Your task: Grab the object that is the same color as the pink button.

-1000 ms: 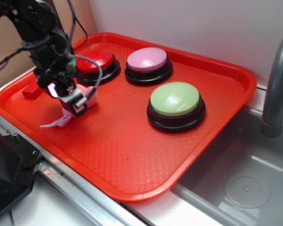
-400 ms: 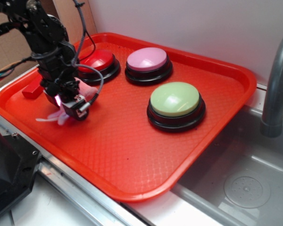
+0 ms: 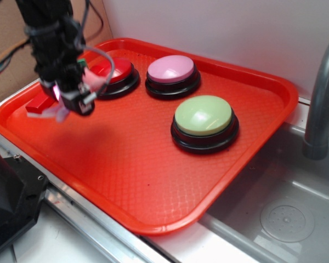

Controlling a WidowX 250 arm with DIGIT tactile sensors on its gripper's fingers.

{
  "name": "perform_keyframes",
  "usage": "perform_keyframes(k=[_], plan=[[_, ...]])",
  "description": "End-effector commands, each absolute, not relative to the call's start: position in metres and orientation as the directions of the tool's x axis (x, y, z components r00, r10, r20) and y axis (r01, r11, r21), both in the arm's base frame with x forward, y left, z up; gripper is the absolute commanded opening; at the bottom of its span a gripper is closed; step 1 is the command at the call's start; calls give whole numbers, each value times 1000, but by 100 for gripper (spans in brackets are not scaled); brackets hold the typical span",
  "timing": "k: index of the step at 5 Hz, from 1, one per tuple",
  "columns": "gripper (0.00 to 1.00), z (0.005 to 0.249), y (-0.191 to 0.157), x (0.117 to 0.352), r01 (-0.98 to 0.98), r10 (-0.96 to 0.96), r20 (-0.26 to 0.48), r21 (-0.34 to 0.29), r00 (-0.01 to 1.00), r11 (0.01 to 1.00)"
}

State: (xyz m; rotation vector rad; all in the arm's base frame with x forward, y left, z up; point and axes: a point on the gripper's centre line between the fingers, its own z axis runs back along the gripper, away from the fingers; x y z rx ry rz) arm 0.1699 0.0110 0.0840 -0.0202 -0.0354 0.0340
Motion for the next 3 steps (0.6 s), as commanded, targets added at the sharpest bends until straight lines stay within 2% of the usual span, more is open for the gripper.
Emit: perform_keyframes(k=[1, 2, 3], plan=[[0, 144, -22, 196, 76, -74, 99, -22, 992, 997], [0, 148, -26, 199, 116, -112, 83, -45, 990, 992], [0, 149, -24, 199, 139, -138, 43, -13, 989, 990]])
